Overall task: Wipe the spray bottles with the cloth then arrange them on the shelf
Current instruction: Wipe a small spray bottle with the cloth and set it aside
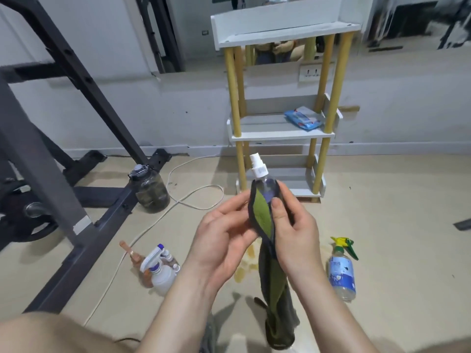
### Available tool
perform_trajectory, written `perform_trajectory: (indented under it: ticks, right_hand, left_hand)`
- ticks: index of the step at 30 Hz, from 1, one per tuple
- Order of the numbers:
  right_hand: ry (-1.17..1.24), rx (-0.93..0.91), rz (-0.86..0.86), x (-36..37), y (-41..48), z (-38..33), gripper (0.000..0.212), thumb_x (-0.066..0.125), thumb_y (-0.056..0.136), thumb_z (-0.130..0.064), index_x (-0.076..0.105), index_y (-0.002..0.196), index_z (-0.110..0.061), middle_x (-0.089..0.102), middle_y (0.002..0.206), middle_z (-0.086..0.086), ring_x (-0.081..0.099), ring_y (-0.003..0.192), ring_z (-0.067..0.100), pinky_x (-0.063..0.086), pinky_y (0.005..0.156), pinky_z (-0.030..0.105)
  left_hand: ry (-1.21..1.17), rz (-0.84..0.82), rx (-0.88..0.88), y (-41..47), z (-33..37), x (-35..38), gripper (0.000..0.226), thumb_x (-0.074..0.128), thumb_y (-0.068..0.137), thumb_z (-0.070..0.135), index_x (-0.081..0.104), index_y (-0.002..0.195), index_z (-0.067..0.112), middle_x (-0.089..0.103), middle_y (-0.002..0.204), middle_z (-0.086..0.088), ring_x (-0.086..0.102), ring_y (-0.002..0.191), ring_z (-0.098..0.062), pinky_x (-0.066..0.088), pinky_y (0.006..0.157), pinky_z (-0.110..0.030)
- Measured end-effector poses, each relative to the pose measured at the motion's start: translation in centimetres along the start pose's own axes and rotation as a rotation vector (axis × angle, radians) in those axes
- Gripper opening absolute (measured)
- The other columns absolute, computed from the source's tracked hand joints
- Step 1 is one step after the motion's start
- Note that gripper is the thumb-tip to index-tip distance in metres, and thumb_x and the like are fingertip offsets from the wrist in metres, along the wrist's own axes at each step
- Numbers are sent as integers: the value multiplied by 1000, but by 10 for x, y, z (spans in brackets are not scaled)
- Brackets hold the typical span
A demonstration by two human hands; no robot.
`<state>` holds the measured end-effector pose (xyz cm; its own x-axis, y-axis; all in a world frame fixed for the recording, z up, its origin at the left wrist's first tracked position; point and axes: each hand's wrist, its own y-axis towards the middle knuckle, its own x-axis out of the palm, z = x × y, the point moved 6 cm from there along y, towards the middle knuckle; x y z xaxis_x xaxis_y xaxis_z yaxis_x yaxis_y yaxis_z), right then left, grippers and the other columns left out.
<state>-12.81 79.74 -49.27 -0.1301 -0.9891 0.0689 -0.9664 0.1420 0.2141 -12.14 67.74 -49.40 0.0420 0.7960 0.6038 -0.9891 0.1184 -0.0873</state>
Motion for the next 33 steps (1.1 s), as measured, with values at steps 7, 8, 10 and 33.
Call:
perform_trajectory:
  ticks: [7,8,10,33]
  right_hand:
    - [180,212,-188,26,-21,22,33,38,106,-23,67,121,-22,74,111,2,66,109,20,54,91,30]
    - [158,223,-232,30,-24,24,36,37,105,-37,66,121,-24,73,111,6,66,109,24,54,90,36]
    - [67,195,-352,39,-31,31,47,36,97,-63,55,133,-39,68,124,-4,63,115,14,52,97,40]
    - [152,516,-217,22,-34,74,41,39,103,-48,74,107,-26,73,102,-8,66,95,7,50,83,26]
  left_hand:
    - [406,289,177,9,-14,-20,29,81,73,32,69,89,12,63,64,5,52,50,-8,41,47,-18]
    - [509,355,202,10,-13,-23,24,77,77,37,67,78,16,61,60,10,52,52,-7,42,51,-19]
    - [743,481,259,12,-9,-29,32,66,90,42,55,65,25,54,54,16,48,53,-2,39,56,-20]
    - [1185,451,211,8,-39,-44,36,53,89,59,57,91,23,68,81,6,63,85,-21,47,73,-33]
